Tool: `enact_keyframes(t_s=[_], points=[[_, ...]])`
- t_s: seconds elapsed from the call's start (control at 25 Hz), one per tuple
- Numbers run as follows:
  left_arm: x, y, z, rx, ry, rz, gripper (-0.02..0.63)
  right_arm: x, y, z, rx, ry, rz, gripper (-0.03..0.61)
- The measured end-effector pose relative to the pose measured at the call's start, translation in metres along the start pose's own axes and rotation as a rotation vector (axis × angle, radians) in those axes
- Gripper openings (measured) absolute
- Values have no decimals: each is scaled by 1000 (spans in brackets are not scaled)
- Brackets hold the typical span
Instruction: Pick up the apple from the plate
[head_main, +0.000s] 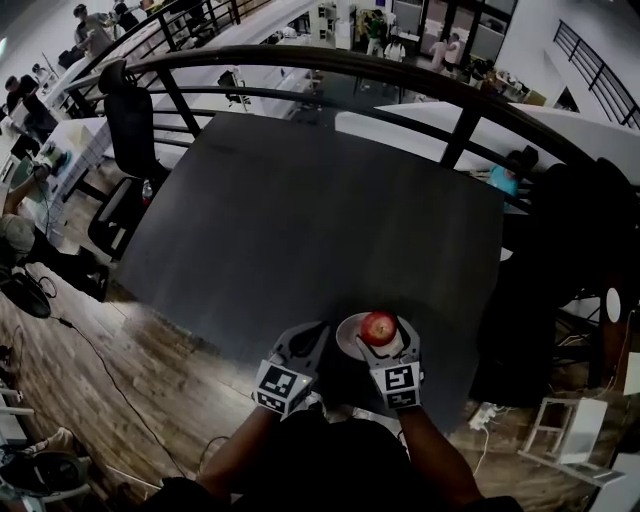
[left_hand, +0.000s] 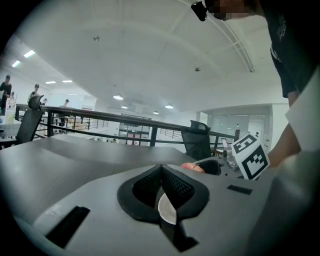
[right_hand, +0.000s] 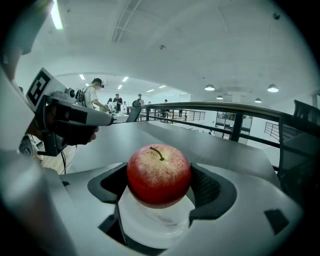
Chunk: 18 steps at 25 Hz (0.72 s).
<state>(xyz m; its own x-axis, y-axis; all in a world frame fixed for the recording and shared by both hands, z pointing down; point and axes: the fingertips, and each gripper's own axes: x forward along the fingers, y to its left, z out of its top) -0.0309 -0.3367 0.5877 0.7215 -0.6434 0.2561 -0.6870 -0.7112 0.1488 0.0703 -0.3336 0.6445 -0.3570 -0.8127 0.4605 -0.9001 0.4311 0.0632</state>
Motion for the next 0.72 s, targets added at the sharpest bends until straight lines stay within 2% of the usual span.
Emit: enact_keyframes(t_s=[0.12, 0.28, 0.44, 0.6, 0.72], points=[[1, -3, 8, 14, -13, -4, 23, -13, -5, 21, -9, -35, -9, 388], [3, -11, 20, 71, -23, -24, 23, -29, -8, 49, -9, -83, -14, 388], [1, -17, 41, 25, -80, -39, 23, -50, -10, 77, -11, -150, -22, 388], [5, -24, 70, 47, -132, -49, 23, -70, -19, 104, -15, -242, -43, 388], [5, -28, 86, 40, -168, -56, 23, -85, -23, 126, 47, -315, -55, 388]])
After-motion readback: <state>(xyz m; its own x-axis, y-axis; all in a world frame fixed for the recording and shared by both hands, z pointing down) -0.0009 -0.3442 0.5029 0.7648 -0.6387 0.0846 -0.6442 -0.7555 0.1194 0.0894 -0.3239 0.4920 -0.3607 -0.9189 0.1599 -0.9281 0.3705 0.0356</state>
